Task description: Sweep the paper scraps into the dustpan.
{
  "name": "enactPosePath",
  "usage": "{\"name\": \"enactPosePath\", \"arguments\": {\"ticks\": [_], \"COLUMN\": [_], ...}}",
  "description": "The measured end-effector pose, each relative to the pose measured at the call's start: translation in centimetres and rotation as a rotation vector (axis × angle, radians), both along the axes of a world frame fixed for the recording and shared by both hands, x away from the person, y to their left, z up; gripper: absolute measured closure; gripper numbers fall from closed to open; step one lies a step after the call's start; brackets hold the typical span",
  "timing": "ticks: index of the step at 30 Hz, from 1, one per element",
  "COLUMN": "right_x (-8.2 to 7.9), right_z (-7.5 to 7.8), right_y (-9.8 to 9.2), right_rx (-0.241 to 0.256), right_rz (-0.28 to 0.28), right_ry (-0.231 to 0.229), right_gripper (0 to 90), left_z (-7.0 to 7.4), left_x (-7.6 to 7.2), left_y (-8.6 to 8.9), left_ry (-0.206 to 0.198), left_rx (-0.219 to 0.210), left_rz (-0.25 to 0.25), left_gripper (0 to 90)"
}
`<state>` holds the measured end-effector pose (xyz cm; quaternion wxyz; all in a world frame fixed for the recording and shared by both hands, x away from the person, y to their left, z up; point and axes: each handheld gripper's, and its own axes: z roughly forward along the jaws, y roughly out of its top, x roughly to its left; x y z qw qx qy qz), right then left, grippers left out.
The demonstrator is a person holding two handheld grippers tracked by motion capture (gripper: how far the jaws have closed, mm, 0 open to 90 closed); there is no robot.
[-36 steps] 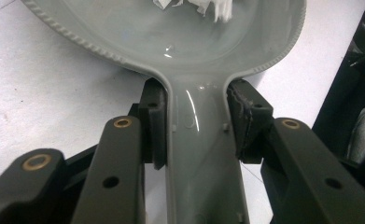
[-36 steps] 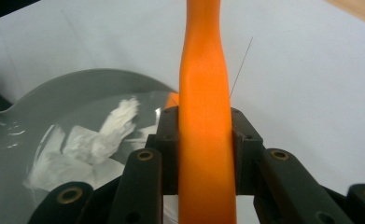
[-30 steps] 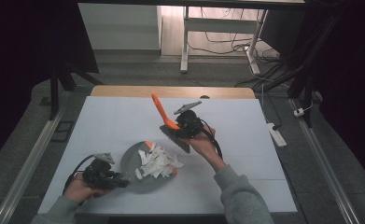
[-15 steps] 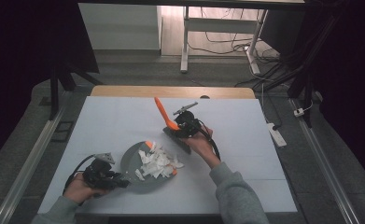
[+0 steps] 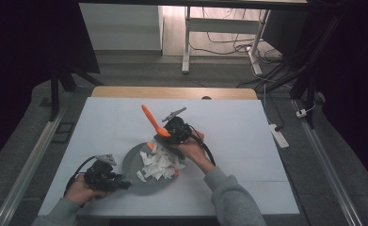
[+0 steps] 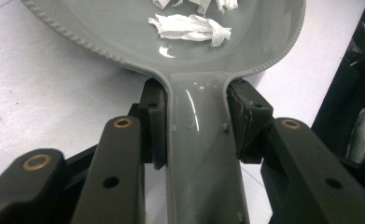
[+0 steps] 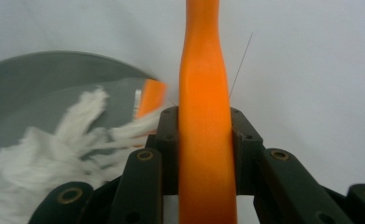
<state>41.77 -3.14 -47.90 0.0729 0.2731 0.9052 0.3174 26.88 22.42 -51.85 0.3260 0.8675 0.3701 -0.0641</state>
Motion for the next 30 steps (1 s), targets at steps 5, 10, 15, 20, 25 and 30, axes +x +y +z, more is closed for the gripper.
{"name": "enactPosePath", "arguments": {"ticks": [5, 10, 15, 20, 25, 30], "right_x": [-1.4, -2.7, -2.6, -1.7, -1.4, -0.7], "right_z": [0.1, 0.8, 2.3, 3.1, 3.4, 3.7], "right_y": [1.7, 2.4, 1.3, -0.8, -2.8, -5.0], "right_rx": [0.013, 0.065, 0.103, 0.124, 0.127, 0.164], "right_rz": [0.068, 0.120, 0.099, 0.036, -0.016, -0.093], "right_ry": [0.014, 0.042, -0.014, -0.043, -0.058, -0.075], "right_gripper": [70.4, 70.4, 70.4, 70.4, 70.4, 70.4], "left_z": [0.0, 0.0, 0.0, 0.0, 0.0, 0.0], "left_x": [0.0, 0.0, 0.0, 0.0, 0.0, -0.1], "left_y": [0.0, 0.0, 0.0, 0.1, 0.1, 0.0], "left_ry": [0.000, 0.000, 0.000, 0.000, 0.000, 0.001], "left_rx": [0.004, 0.000, 0.000, 0.000, 0.001, 0.000], "left_rz": [-0.002, 0.000, -0.001, -0.001, -0.003, -0.009], "left_gripper": [61.1, 61.1, 61.1, 61.1, 61.1, 61.1]}}
